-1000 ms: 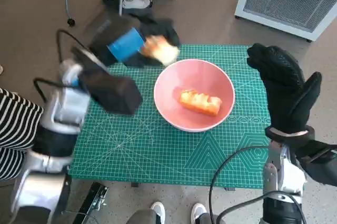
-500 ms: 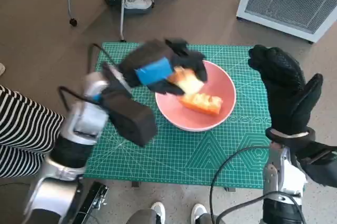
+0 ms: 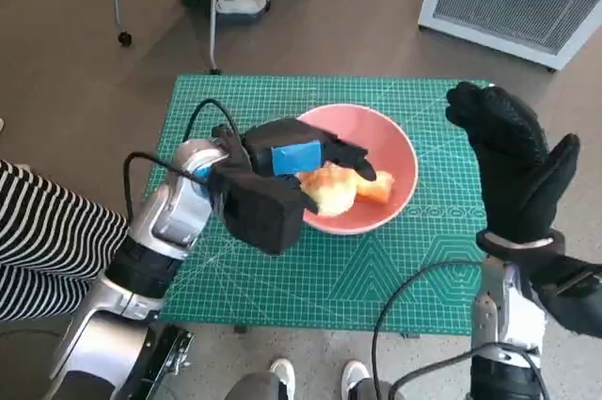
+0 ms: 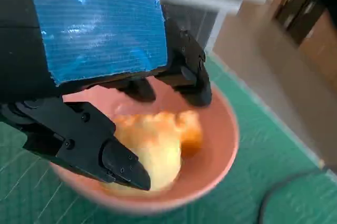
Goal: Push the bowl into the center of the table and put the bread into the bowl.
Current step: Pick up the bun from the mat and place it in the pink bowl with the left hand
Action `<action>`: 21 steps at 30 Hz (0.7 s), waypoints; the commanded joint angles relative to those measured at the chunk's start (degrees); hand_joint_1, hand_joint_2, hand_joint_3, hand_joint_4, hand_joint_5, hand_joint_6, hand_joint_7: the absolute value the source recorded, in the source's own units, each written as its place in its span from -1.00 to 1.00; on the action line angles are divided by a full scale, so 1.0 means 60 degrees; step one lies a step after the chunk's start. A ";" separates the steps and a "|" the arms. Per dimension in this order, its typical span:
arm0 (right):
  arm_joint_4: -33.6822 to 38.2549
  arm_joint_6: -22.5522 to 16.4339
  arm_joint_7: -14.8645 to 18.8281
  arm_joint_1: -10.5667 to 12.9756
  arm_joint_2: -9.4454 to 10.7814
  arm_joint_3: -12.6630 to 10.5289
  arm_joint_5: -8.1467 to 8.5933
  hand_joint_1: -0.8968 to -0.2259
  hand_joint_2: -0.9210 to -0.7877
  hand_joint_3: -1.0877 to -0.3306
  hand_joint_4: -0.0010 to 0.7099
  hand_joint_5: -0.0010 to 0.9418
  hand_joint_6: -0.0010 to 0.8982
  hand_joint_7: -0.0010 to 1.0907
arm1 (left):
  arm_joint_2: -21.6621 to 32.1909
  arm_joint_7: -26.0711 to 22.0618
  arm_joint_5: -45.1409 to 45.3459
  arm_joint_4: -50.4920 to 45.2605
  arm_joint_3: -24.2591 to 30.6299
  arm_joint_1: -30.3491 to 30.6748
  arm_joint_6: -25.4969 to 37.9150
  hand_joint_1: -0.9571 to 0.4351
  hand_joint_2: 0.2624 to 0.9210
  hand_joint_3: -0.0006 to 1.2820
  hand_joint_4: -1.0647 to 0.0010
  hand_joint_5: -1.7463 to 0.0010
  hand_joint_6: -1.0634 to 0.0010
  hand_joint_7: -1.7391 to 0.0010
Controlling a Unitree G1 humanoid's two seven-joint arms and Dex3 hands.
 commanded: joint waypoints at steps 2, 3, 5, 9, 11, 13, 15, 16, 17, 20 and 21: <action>0.0074 0.0112 -0.0114 0.0076 -0.0025 -0.0024 -0.0030 -0.44 -1.00 -0.18 -0.54 -1.00 -0.80 -0.32 | 0.0170 -0.0124 0.0024 -0.0571 0.0179 -0.0148 0.0257 0.14 0.58 -1.00 0.66 1.00 0.46 0.96; 0.0077 0.0120 -0.0118 0.0065 -0.0026 -0.0025 -0.0033 -0.44 -1.00 -0.18 -0.54 -1.00 -0.80 -0.32 | 0.0177 -0.0107 -0.0002 -0.0613 0.0209 -0.0135 0.0280 0.12 0.58 -1.00 0.68 1.00 0.47 0.97; 0.0076 0.0144 -0.0132 0.0035 -0.0026 -0.0018 -0.0043 -0.44 -1.00 -0.18 -0.54 -1.00 -0.80 -0.32 | 0.0180 -0.0118 -0.0173 -0.0618 0.0332 -0.0148 0.0271 0.10 0.57 -1.00 0.71 1.00 0.47 0.97; 0.0049 0.0204 -0.0162 -0.0029 -0.0041 -0.0010 -0.0058 -0.44 -1.00 -0.17 -0.54 -0.99 -0.80 -0.32 | 0.0135 -0.0267 -0.0603 -0.0513 0.0627 -0.0205 0.0374 0.05 0.57 -1.00 0.73 1.00 0.48 0.98; 0.0024 0.0256 -0.0191 -0.0078 -0.0057 -0.0012 -0.0064 -0.44 -1.00 -0.17 -0.53 -0.99 -0.80 -0.32 | 0.0104 -0.0410 -0.1003 -0.0303 0.0842 -0.0267 0.0292 0.01 0.58 -1.00 0.74 1.00 0.49 0.98; 0.0013 0.0304 -0.0221 -0.0129 -0.0071 -0.0022 -0.0066 -0.44 -1.00 -0.17 -0.53 -0.99 -0.80 -0.32 | 0.0042 -0.0536 -0.1420 0.0008 0.1056 -0.0341 0.0148 -0.02 0.58 -1.00 0.75 1.00 0.49 0.99; -0.0006 0.0338 -0.0248 -0.0169 -0.0078 -0.0025 -0.0079 -0.44 -1.00 -0.17 -0.53 -0.99 -0.80 -0.32 | -0.0038 -0.0618 -0.1797 0.0365 0.1254 -0.0423 0.0012 -0.08 0.58 -1.00 0.76 1.00 0.50 0.99; -0.0030 0.0358 -0.0274 -0.0194 -0.0082 -0.0022 -0.0097 -0.44 -1.00 -0.17 -0.53 -0.99 -0.80 -0.32 | -0.0135 -0.0628 -0.2078 0.0635 0.1430 -0.0469 -0.0082 -0.09 0.59 -1.00 0.77 1.00 0.50 0.99; -0.0045 0.0373 -0.0294 -0.0212 -0.0087 -0.0019 -0.0109 -0.44 -1.00 -0.17 -0.53 -0.99 -0.80 -0.32 | -0.0206 -0.0636 -0.2277 0.0843 0.1552 -0.0509 -0.0162 -0.13 0.61 -0.99 0.78 1.00 0.50 0.99; -0.0112 0.0443 -0.0380 -0.0289 -0.0103 -0.0012 -0.0158 -0.44 -1.00 -0.17 -0.53 -0.99 -0.80 -0.32 | -0.0532 -0.0509 -0.3003 0.1504 0.2076 -0.0575 -0.0543 -0.21 0.66 -0.98 0.79 1.00 0.51 1.00; -0.0122 0.0463 -0.0402 -0.0314 -0.0112 -0.0012 -0.0169 -0.44 -1.00 -0.18 -0.53 -0.99 -0.79 -0.32 | -0.0624 -0.0463 -0.3183 0.1678 0.2211 -0.0590 -0.0669 -0.24 0.69 -0.98 0.79 1.00 0.52 1.00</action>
